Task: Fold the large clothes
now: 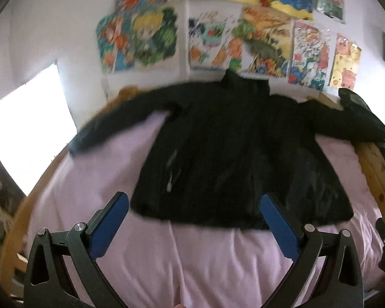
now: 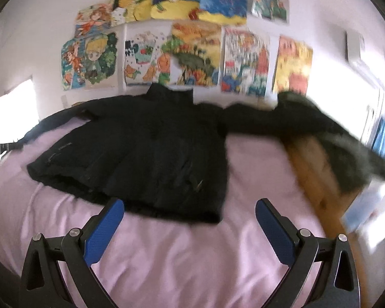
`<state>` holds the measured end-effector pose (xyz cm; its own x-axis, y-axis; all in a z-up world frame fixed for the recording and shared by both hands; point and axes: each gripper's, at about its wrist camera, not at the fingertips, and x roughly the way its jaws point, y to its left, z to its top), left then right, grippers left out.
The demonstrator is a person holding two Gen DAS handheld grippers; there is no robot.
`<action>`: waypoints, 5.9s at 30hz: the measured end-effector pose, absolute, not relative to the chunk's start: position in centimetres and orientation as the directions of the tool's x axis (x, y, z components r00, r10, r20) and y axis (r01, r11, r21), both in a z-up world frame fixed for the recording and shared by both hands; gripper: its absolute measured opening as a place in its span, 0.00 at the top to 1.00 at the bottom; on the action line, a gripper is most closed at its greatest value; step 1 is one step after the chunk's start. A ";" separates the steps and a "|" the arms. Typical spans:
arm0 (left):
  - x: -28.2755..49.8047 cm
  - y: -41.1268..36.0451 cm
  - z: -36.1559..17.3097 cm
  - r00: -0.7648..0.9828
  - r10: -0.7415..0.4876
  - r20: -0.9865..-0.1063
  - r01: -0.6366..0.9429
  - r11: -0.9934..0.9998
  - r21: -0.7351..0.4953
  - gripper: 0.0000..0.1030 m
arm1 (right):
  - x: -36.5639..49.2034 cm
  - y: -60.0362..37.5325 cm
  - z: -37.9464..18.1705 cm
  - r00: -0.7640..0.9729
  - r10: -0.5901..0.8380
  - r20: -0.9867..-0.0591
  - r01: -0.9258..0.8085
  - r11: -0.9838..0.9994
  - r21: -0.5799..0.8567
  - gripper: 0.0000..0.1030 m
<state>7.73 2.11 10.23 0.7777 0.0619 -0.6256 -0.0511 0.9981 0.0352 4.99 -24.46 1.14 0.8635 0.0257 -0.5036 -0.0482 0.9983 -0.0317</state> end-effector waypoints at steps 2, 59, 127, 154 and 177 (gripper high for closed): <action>8.9 1.3 11.5 0.786 0.062 -0.616 -0.031 0.998 0.061 0.02 | 6.2 -25.7 2.5 0.854 0.053 -0.517 -0.083 0.996 -0.035 0.00; 54.5 -18.0 -3.0 0.611 -0.290 -0.737 0.266 0.951 -0.154 0.02 | 27.9 -62.8 -0.1 0.809 -0.346 -0.475 0.577 0.616 0.535 0.83; 47.5 5.9 -3.3 0.585 -0.510 -0.630 0.198 0.844 -0.499 0.96 | 34.8 -12.0 -8.0 0.639 0.431 -0.637 -0.679 0.705 -0.205 0.30; 52.4 10.9 -5.6 0.781 0.011 -0.625 0.004 1.000 0.023 0.97 | 51.5 -25.8 -10.6 0.663 0.201 -0.722 -0.246 0.968 0.043 0.39; 37.8 19.3 -3.5 0.807 -0.042 -0.589 -0.225 0.900 -0.373 0.16 | 47.8 -25.3 -7.4 0.643 0.345 -0.684 -0.234 0.938 0.254 0.21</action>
<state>37.83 19.26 -3.55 0.8072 -0.0421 -0.5887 -0.2247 0.9004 -0.3725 47.75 -25.27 -7.44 0.6429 0.3455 -0.6836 -0.2345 0.9384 0.2538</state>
